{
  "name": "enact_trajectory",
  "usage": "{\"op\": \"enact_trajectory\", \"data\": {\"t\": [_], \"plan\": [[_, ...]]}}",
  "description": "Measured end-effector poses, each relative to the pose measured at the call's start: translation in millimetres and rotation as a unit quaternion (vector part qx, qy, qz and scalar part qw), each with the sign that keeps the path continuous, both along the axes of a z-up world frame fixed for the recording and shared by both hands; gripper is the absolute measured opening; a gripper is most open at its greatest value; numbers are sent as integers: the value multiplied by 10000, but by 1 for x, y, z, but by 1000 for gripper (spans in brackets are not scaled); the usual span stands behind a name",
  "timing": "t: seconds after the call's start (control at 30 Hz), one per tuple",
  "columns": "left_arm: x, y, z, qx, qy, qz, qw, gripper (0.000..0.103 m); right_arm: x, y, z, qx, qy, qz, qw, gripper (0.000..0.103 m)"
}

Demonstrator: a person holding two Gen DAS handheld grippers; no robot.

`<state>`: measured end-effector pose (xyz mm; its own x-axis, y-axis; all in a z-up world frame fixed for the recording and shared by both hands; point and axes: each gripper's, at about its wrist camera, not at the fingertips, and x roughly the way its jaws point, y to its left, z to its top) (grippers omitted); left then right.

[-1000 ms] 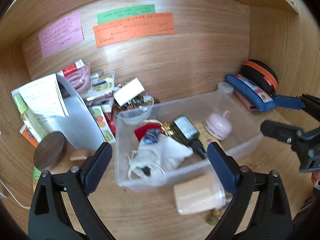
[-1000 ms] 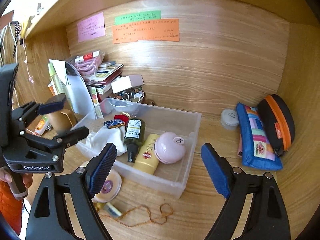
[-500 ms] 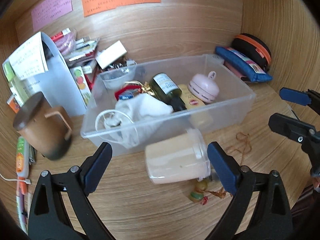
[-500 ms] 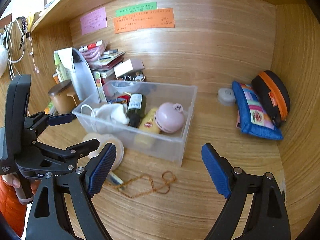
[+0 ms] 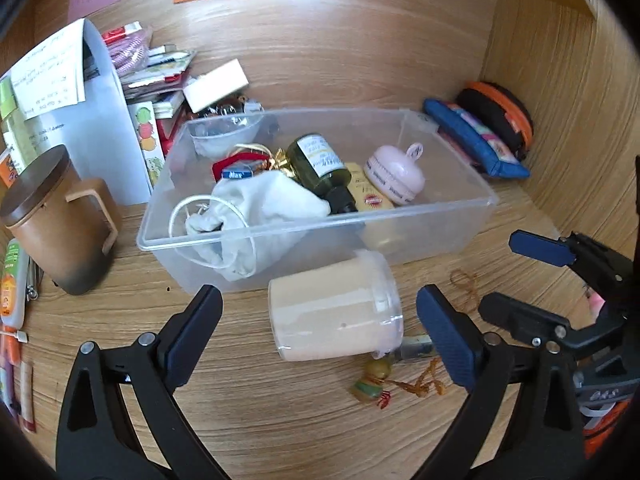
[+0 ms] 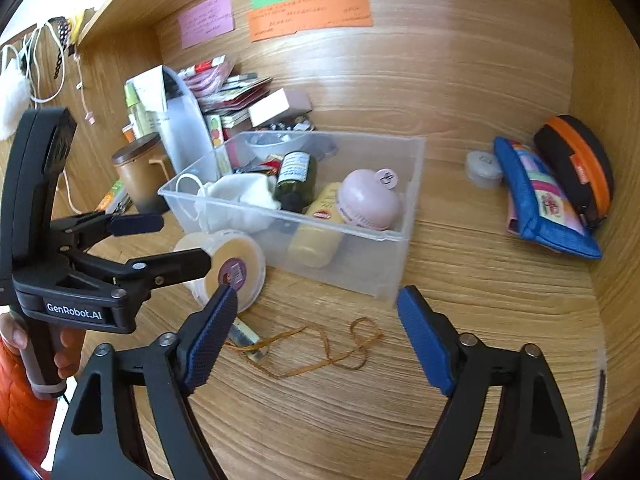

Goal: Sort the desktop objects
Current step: 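Move both grippers back toward the cream jar and small green box, then grasp the cream plastic jar with the left gripper while the right gripper grasps the small green box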

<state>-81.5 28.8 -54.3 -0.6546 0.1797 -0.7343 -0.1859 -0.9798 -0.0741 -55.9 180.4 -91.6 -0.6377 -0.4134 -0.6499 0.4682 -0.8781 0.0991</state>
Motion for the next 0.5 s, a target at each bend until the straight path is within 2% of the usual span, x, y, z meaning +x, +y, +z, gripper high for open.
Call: {"op": "enact_trajectory", "data": {"t": [0.17, 0.3, 0.37, 0.5], "plan": [[-8, 3, -20, -85, -257, 25, 9996, 99, 2, -11, -9, 201, -11, 152, 9997, 75], [-10, 0, -30, 34, -309, 84, 9995, 98, 2, -14, -17, 280, -100, 258, 9992, 75], [-9, -2, -30, 157, -300, 70, 9994, 94, 1, -15, -20, 322, -142, 301, 9989, 75], [-5, -5, -28, 287, -295, -9, 9992, 67, 1, -20, -23, 365, -184, 434, 9982, 75]]}}
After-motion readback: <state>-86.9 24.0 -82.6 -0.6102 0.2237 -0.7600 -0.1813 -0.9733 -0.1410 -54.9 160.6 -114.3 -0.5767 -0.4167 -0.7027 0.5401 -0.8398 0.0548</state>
